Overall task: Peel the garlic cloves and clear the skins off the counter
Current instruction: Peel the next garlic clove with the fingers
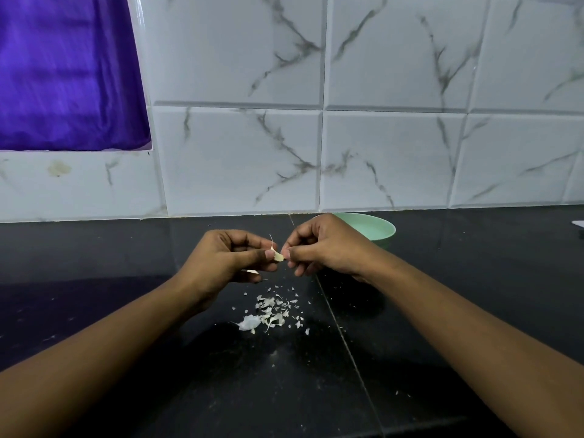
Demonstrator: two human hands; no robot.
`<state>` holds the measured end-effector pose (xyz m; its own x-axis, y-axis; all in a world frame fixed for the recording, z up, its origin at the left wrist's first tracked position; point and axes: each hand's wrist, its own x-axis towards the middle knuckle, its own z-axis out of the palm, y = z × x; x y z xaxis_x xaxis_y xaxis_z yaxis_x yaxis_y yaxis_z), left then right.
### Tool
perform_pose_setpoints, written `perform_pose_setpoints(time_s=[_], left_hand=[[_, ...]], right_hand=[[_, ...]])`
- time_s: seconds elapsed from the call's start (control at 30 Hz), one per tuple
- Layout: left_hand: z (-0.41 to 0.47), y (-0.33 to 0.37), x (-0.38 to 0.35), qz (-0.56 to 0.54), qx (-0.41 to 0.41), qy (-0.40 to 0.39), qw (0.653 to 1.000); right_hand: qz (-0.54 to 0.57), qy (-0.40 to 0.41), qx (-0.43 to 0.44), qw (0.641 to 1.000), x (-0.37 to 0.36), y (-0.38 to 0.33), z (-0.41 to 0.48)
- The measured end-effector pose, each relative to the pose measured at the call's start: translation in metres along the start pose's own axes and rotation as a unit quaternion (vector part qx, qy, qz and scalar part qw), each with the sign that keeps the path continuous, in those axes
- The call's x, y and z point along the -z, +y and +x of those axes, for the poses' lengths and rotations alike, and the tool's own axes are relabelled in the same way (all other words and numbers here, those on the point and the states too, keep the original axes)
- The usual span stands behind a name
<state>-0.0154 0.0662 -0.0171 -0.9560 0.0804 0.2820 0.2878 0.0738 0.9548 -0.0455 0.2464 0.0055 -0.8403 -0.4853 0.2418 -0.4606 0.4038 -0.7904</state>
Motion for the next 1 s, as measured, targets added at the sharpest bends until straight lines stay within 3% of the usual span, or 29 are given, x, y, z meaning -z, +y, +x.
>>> perform_pose_setpoints(time_s=[0.17, 0.37, 0.53, 0.87, 1.0], left_hand=[[-0.001, 0.0, -0.003, 0.003, -0.01, 0.001, 1.0], [-0.002, 0.002, -0.007, -0.033, -0.03, 0.038, 0.998], [-0.002, 0.005, -0.007, -0.057, -0.035, 0.05, 0.997], [-0.004, 0.006, -0.005, -0.065, -0.04, 0.038, 0.996], [-0.004, 0.006, -0.003, -0.05, -0.04, 0.027, 0.998]], right_hand=[[-0.085, 0.023, 0.031, 0.996, -0.001, -0.005, -0.002], [-0.158, 0.118, 0.102, 0.975, -0.01, -0.005, -0.002], [-0.092, 0.144, 0.097, 0.981, -0.016, -0.002, 0.001], [0.106, 0.088, 0.024, 0.99, -0.017, -0.001, 0.003], [0.098, 0.064, 0.016, 0.993, -0.018, 0.001, 0.003]])
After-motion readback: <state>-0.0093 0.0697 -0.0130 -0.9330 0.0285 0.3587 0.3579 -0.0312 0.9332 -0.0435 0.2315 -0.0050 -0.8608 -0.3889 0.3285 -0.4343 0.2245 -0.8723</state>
